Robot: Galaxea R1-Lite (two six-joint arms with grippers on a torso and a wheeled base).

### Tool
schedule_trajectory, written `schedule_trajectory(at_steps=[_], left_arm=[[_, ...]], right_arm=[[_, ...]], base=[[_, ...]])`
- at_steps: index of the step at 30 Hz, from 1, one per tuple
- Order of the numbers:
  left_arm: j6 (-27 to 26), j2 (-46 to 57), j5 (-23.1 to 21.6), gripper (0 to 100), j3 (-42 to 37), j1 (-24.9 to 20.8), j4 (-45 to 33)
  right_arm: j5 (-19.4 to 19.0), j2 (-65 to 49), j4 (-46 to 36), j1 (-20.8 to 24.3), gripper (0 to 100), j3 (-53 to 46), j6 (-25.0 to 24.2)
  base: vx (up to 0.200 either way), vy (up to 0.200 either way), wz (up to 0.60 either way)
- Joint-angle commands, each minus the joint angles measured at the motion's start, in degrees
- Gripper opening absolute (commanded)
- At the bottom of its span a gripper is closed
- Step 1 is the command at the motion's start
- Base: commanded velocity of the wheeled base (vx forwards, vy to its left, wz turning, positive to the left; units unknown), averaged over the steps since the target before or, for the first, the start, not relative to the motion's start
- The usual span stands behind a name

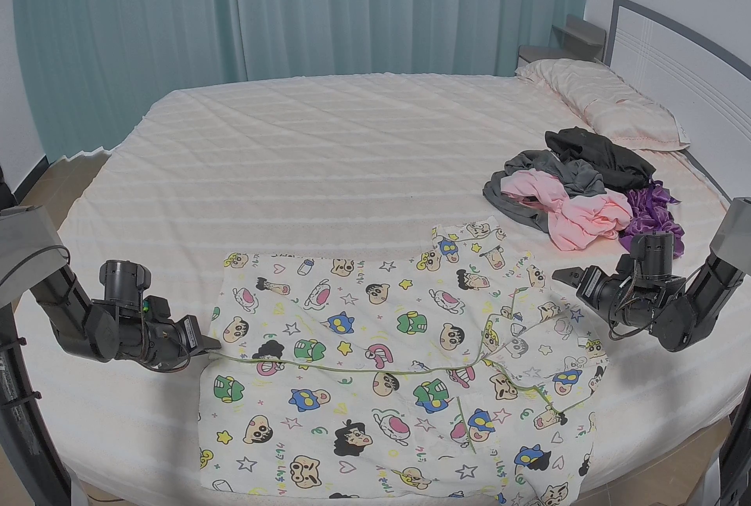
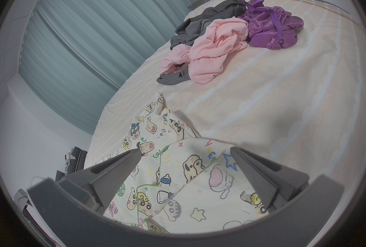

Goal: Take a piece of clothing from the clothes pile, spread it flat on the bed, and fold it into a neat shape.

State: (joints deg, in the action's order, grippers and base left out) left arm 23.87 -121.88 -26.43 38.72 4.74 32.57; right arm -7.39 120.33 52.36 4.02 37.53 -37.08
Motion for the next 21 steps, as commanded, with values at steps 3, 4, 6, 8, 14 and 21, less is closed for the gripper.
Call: schedule_trajectory(at_steps=[3, 4, 6, 8, 14, 21], left_arm=[[-0.1, 0.2, 0.1, 100, -0.7, 0.4, 0.0], [-0.1, 0.2, 0.1, 100, -0.7, 0.5, 0.0], [-0.1, 0.5, 0.1, 100, -0.6, 0.9, 0.0], [0.3, 1.6, 0.1, 100, -0.7, 1.8, -0.1], [0.9, 4.9, -0.1, 100, -2.0, 2.8, -0.5], [1.6, 14.2, -0.7, 100, -12.0, 2.9, -0.1]], right_arm=[[-0.1, -0.1, 0.1, 0.0, 100, 0.0, 0.0], [-0.1, -0.2, 0.0, 0.0, 100, 0.0, 0.0], [0.0, -0.7, 0.0, 0.0, 100, -0.2, 0.1], [0.0, -2.1, 0.0, -0.2, 100, -1.2, 0.1], [-0.1, -4.0, 0.0, -0.2, 100, -4.0, 0.2], [-0.5, -10.5, 0.1, -0.2, 100, -14.9, 0.2]], base=[[0.0, 0.0, 0.0], [0.0, 0.0, 0.0], [0.0, 0.0, 0.0], [0.0, 0.0, 0.0], [0.0, 0.0, 0.0], [0.0, 0.0, 0.0]])
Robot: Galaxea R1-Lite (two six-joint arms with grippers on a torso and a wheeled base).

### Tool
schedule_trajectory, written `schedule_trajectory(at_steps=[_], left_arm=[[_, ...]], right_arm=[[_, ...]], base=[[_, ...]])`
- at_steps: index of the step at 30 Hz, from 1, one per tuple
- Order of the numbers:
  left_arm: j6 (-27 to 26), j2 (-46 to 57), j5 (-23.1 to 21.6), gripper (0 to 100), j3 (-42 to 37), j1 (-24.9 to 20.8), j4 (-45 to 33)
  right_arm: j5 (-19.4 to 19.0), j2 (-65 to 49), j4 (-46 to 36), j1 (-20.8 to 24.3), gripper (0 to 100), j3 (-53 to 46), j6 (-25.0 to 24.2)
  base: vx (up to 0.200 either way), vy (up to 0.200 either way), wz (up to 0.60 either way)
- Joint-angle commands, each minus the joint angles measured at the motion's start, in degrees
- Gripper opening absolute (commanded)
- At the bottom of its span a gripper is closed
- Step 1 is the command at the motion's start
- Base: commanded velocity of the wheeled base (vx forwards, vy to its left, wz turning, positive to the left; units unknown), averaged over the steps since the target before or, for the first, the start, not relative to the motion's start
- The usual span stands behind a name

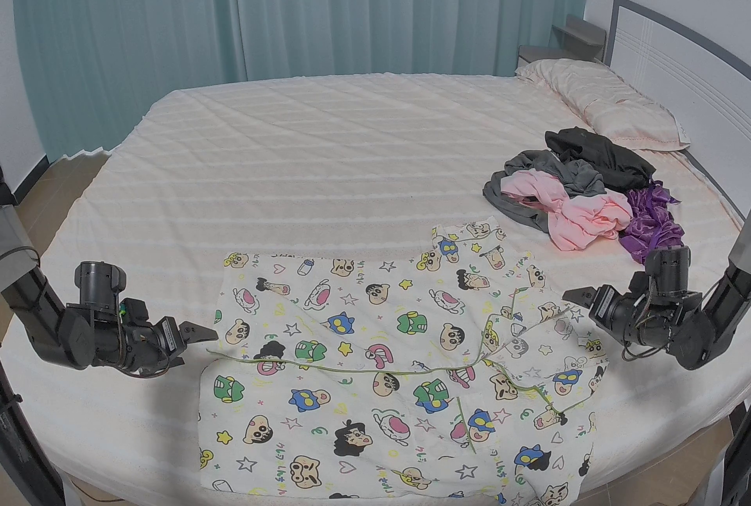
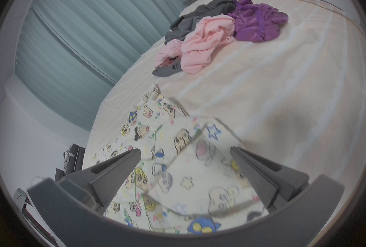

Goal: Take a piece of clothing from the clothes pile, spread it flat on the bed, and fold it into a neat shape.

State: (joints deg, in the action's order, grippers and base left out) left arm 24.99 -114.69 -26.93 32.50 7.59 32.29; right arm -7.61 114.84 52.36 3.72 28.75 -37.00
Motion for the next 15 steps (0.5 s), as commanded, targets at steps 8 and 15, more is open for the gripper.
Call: schedule_trajectory(at_steps=[8, 15], left_arm=[[4.3, 13.0, -0.1, 100, -13.9, -0.1, 0.1], [4.2, 15.4, 0.4, 100, -19.8, -0.2, 0.1]], right_arm=[[-0.2, -7.5, 3.7, 1.3, 100, -14.0, -2.7], [-0.1, -7.2, 6.2, 3.5, 100, -17.2, -6.9]], base=[[-0.125, 0.0, 0.0], [-0.2, 0.0, 0.0]])
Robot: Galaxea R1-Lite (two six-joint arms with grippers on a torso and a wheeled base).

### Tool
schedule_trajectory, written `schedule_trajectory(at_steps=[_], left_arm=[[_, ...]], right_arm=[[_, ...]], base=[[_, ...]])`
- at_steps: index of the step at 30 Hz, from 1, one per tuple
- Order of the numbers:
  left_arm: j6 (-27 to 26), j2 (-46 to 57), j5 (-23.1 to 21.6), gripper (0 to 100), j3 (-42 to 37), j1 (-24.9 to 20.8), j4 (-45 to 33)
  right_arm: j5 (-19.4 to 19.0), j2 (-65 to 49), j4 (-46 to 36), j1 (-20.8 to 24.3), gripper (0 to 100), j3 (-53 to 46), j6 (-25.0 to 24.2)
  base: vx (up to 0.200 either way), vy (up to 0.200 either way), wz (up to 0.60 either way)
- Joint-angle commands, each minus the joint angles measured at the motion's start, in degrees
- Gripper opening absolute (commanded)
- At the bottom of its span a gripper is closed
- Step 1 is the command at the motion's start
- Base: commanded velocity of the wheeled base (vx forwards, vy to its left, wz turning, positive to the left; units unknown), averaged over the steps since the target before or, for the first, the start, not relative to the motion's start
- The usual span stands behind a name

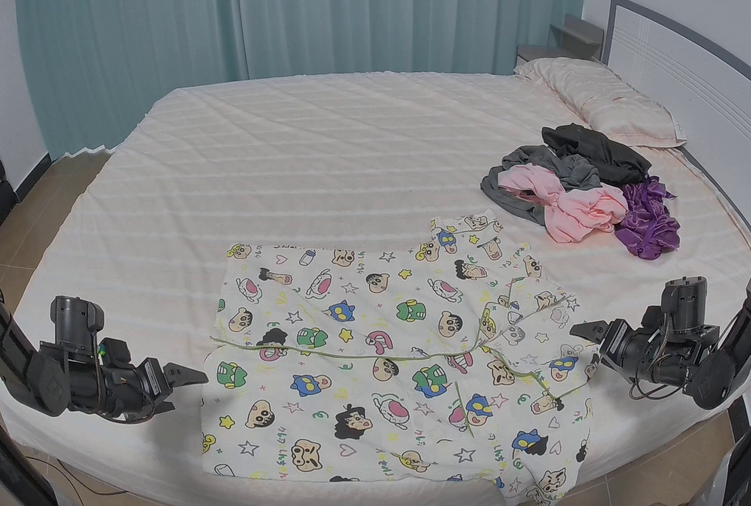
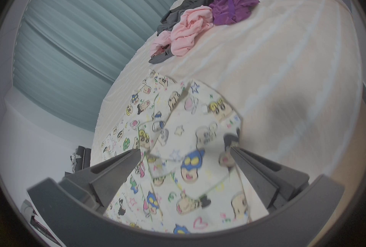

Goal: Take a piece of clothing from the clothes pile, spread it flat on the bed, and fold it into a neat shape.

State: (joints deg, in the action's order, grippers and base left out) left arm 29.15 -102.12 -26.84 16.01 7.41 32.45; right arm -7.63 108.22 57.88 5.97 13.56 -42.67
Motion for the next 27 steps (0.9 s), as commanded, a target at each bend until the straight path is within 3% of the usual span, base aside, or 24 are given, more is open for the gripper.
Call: schedule_trajectory(at_steps=[1, 8, 11, 13, 18, 23, 27], left_arm=[[0.0, 2.9, 0.3, 100, -3.8, 0.0, 0.0], [0.0, 2.7, 1.7, 100, -6.7, -2.7, 0.1], [3.5, 2.5, 4.6, 100, -7.8, -7.7, 0.1], [9.1, 2.1, 7.2, 100, -7.8, -11.5, 0.6], [12.9, -0.9, 10.2, 100, -10.6, -15.5, 7.8], [16.4, -7.6, 16.7, 100, -12.3, -18.7, 15.8], [16.8, -11.1, 17.9, 100, -15.2, -20.8, 22.7]], right_arm=[[-0.2, -0.7, 0.7, 1.2, 100, -2.3, -1.9], [-0.1, -0.4, 0.7, 1.5, 100, -3.4, -3.7], [0.0, -0.5, 0.7, 2.1, 100, -4.0, -3.9], [0.1, -0.5, 0.8, 2.2, 100, -4.9, -3.7], [0.1, -0.7, 0.8, 2.2, 100, -5.2, -3.7], [0.0, -0.7, 0.8, 2.2, 100, -5.3, -3.8], [0.1, -0.5, 0.9, 2.2, 100, -5.6, -3.7]], base=[[0.0, 0.0, 0.0], [0.0, 0.0, 0.0], [0.0, 0.0, 0.0], [0.0, 0.0, 0.0], [0.0, 0.0, 0.0], [0.0, 0.0, 0.0], [0.0, 0.0, 0.0]])
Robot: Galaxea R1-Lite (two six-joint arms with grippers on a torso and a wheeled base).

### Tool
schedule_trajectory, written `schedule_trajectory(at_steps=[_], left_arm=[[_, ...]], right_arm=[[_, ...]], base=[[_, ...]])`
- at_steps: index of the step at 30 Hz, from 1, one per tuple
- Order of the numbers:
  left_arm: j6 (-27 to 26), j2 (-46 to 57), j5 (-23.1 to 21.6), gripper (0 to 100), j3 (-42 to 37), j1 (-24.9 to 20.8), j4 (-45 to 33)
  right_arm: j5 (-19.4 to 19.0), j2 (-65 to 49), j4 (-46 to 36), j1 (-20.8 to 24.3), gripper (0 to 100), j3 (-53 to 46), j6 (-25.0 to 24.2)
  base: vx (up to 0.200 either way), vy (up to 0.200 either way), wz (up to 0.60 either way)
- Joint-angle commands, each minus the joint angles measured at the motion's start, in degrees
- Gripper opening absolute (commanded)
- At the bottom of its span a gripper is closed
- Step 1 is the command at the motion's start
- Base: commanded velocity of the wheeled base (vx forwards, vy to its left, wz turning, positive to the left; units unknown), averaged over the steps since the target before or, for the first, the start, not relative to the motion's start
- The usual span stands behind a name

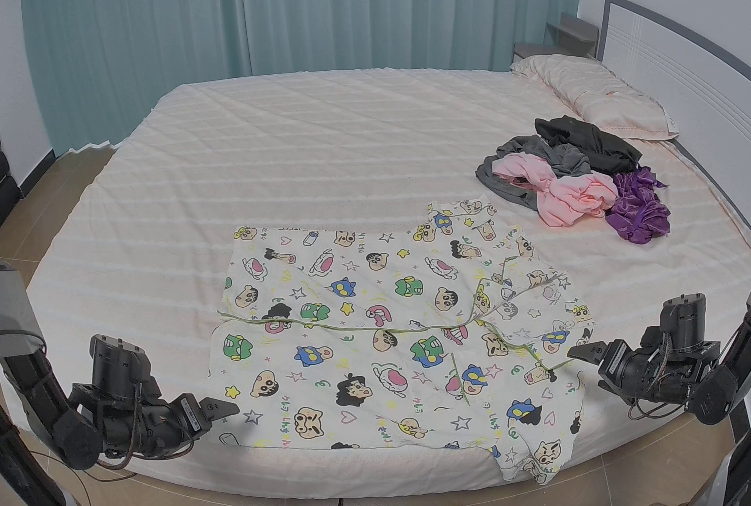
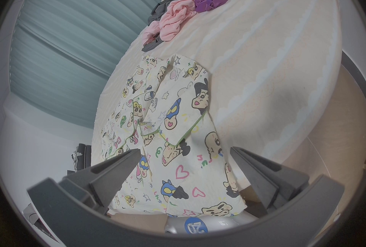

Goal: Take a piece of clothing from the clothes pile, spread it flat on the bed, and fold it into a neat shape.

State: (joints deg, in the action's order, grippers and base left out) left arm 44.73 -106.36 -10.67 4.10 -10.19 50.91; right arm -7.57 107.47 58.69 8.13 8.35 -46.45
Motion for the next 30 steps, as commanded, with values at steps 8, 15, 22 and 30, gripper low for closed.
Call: schedule_trajectory(at_steps=[8, 15, 22, 30], left_arm=[[2.4, -10.9, 6.2, 100, -3.7, -3.9, 8.9], [3.6, -11.0, 6.4, 100, -3.4, -3.9, 9.7], [6.4, -11.5, 6.4, 100, -3.2, -4.7, 13.3], [10.0, -11.2, 7.0, 100, -3.7, -8.3, 14.6]], right_arm=[[0.1, -0.2, 0.1, 0.0, 100, -1.0, 0.0], [0.1, -0.2, 0.1, 0.1, 100, -1.1, 0.0], [0.1, -0.1, 0.1, 0.1, 100, -1.1, 0.0], [0.0, 0.3, 0.1, 0.1, 100, -1.1, 0.0]], base=[[0.0, 0.0, 0.0], [0.0, 0.0, 0.0], [0.0, 0.0, 0.0], [0.0, 0.0, 0.0]])
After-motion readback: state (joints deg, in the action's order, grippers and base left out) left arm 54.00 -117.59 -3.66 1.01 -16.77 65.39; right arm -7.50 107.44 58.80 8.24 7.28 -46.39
